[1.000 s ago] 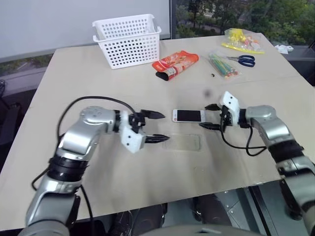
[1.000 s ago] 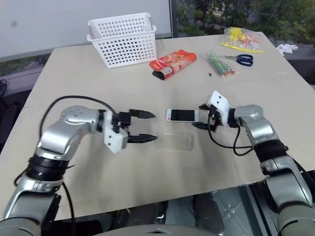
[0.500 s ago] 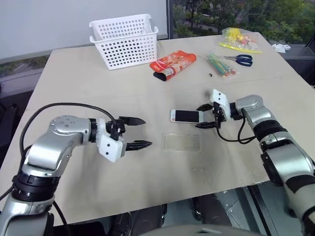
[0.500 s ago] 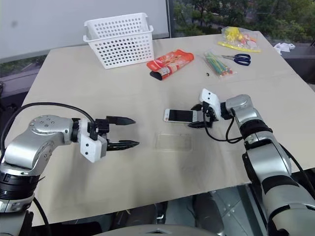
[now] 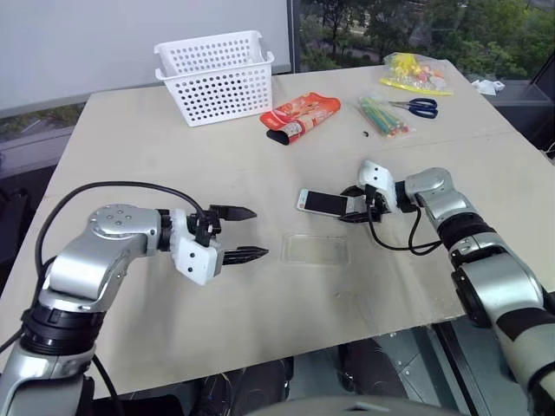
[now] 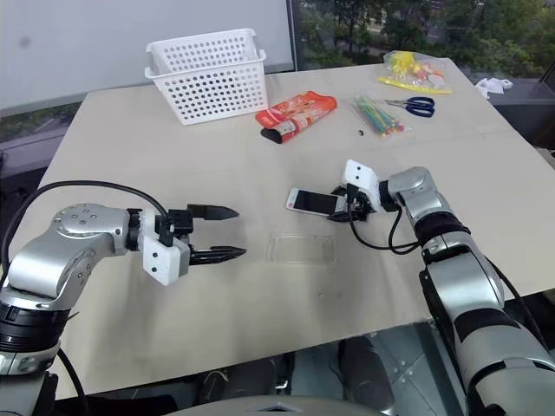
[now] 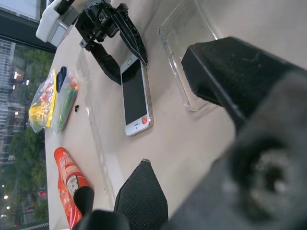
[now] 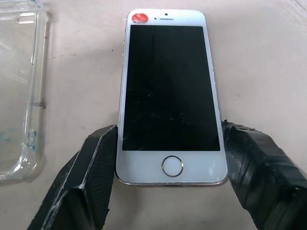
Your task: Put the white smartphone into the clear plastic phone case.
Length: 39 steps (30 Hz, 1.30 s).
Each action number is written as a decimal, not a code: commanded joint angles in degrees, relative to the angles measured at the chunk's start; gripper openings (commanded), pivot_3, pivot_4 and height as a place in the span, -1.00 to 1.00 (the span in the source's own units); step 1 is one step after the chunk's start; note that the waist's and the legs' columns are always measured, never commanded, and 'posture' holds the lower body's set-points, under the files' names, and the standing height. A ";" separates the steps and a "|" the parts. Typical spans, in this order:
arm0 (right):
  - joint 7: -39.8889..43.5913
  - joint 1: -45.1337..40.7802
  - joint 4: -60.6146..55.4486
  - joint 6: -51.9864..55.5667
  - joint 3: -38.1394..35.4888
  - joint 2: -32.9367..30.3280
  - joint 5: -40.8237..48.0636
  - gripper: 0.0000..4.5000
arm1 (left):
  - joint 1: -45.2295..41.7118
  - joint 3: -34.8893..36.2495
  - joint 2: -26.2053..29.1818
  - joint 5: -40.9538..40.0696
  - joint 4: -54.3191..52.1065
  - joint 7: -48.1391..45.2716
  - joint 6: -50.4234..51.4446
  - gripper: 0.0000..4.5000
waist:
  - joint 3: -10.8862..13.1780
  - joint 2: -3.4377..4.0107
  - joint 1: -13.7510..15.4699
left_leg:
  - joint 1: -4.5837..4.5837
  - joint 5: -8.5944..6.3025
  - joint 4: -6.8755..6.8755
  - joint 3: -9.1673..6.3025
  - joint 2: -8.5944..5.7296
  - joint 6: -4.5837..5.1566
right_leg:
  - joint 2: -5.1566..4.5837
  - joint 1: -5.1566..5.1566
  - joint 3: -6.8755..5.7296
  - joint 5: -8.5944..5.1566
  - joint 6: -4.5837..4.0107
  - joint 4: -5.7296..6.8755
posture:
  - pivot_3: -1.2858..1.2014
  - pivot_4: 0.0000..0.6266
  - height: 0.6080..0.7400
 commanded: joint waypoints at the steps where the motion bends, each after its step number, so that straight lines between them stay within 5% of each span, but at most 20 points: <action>1: 4.39 2.61 -7.09 4.20 -1.49 -1.54 2.81 0.23 | -2.02 0.07 -1.79 -1.33 0.72 0.14 -1.32 1.00 | 0.00 0.00 0.15 | -0.01 0.00 0.00 0.00 0.00 0.00 | 0.00 0.00 0.00 0.01 0.00 0.00 | 0.03 -0.52 1.00; 11: 9.22 18.53 -58.75 30.59 -4.22 -16.14 13.67 0.22 | -7.74 -0.15 -9.68 -5.05 7.68 0.01 -1.29 1.00 | 0.04 0.07 1.13 | -1.08 0.00 0.07 -0.05 -0.07 -0.02 | -0.15 -0.98 -0.13 0.14 0.18 0.05 | 0.03 -0.52 1.00; 21: 0.93 29.13 -80.72 43.34 -4.81 -23.11 17.49 0.22 | -12.07 -4.79 -15.46 -5.27 12.53 -1.53 0.27 -0.98 | 0.05 0.03 1.88 | -1.08 0.00 0.15 0.06 -0.05 -0.01 | -0.16 -0.95 -0.10 0.13 0.19 0.01 | 0.03 -0.52 1.00; 39: -3.51 29.77 -76.78 37.34 3.66 -27.30 8.31 0.22 | -18.42 -20.88 -20.54 6.60 22.77 -10.48 -8.87 -0.98 | 0.03 -0.01 1.88 | -1.05 0.00 0.21 0.14 -0.03 0.00 | -0.11 -0.90 -0.06 0.12 0.18 0.00 | 0.03 -0.52 1.00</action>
